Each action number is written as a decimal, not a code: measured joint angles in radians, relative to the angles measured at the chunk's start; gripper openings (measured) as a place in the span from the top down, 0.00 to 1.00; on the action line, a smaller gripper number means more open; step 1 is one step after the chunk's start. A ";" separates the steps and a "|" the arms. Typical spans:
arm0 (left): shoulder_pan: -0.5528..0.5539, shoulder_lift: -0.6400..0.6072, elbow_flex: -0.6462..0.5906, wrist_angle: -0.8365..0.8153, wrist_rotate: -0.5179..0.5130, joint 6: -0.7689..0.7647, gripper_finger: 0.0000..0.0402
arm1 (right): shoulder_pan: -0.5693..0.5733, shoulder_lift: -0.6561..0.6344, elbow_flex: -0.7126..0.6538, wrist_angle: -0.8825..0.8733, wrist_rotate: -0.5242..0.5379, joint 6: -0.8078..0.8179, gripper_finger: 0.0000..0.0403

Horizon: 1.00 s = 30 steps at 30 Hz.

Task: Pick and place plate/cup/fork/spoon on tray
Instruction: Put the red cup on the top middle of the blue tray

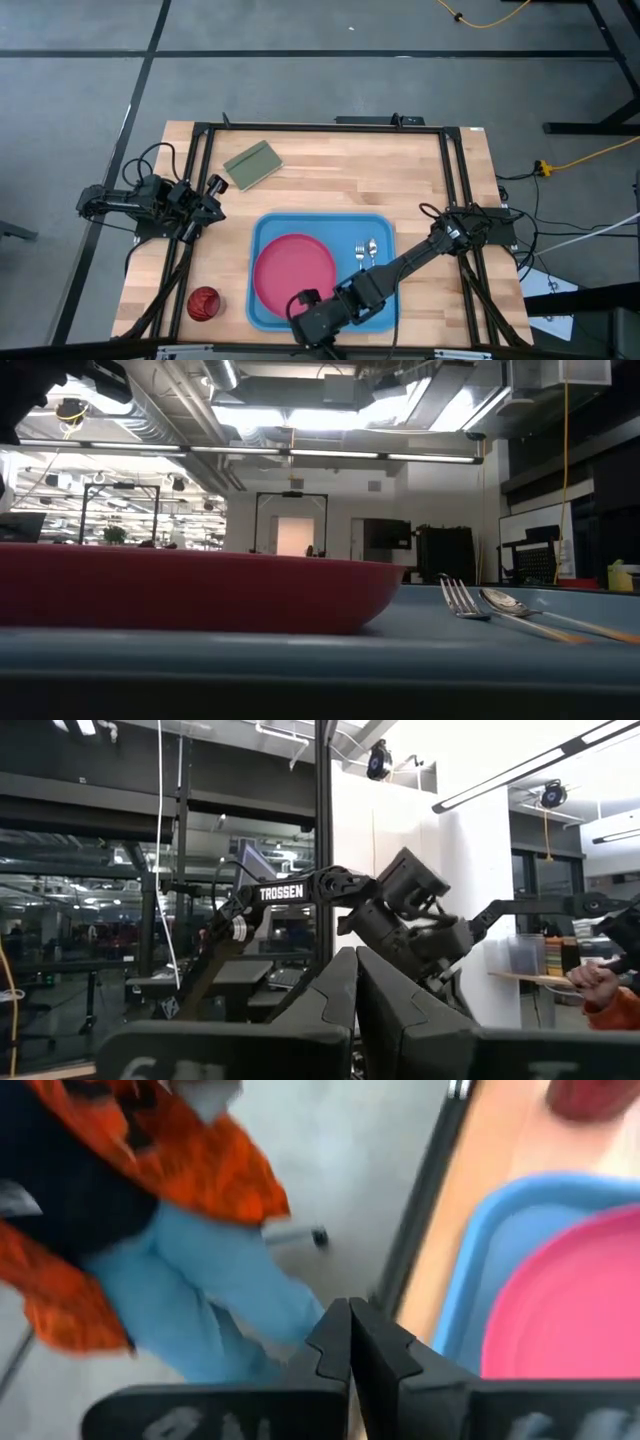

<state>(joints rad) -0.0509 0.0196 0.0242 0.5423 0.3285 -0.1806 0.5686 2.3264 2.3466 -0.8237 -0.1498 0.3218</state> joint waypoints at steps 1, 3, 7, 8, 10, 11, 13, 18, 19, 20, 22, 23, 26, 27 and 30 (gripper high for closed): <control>0.000 0.000 0.000 0.000 -0.001 0.000 1.00 | 0.000 0.000 0.000 -0.027 -0.001 -0.016 0.98; 0.000 0.000 0.000 -0.001 -0.001 0.000 1.00 | 0.000 -0.009 -0.002 -0.090 -0.001 -0.048 0.98; 0.000 0.000 0.000 -0.002 -0.002 0.000 1.00 | -0.008 -0.057 -0.026 -0.136 -0.004 -0.113 0.98; 0.000 0.000 0.000 -0.002 -0.003 0.002 1.00 | -0.010 -0.069 -0.051 -0.131 -0.004 -0.120 0.98; 0.000 0.000 0.000 -0.003 -0.004 0.028 1.00 | -0.011 -0.091 -0.129 -0.080 0.000 -0.122 0.98; 0.000 0.000 0.000 -0.003 -0.003 0.048 1.00 | -0.011 -0.103 -0.182 -0.025 0.000 -0.122 0.98; 0.000 0.000 0.000 -0.007 -0.004 0.086 1.00 | -0.010 -0.145 -0.313 0.117 0.001 -0.114 0.98; 0.000 0.000 0.000 -0.008 -0.009 0.111 1.00 | -0.009 -0.317 -0.683 0.512 -0.001 -0.081 0.98; 0.000 0.000 0.000 -0.008 -0.009 0.111 1.00 | -0.009 -0.357 -0.760 0.574 0.000 -0.070 0.98; 0.000 0.000 0.000 -0.010 -0.010 0.111 1.00 | -0.009 -0.398 -0.835 0.625 0.005 -0.065 0.98; 0.000 0.000 0.000 -0.013 -0.010 0.111 1.00 | -0.012 -0.485 -0.978 0.721 0.021 -0.060 0.98; 0.000 0.000 0.000 -0.014 -0.010 0.111 1.00 | -0.015 -0.528 -1.046 0.769 0.025 -0.060 0.98; 0.000 0.000 0.000 -0.019 -0.010 0.112 1.00 | -0.024 -0.649 -1.228 0.883 0.051 -0.061 0.98; 0.000 0.000 0.000 -0.019 -0.010 0.112 1.00 | -0.027 -0.686 -1.281 0.917 0.063 -0.065 0.98; 0.000 0.000 0.000 -0.018 -0.013 0.113 1.00 | -0.038 -0.799 -1.436 1.008 0.070 -0.067 0.98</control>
<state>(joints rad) -0.0509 0.0195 0.0242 0.5240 0.3158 -0.0681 0.5306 1.5271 0.9104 0.1845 -0.0798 0.2546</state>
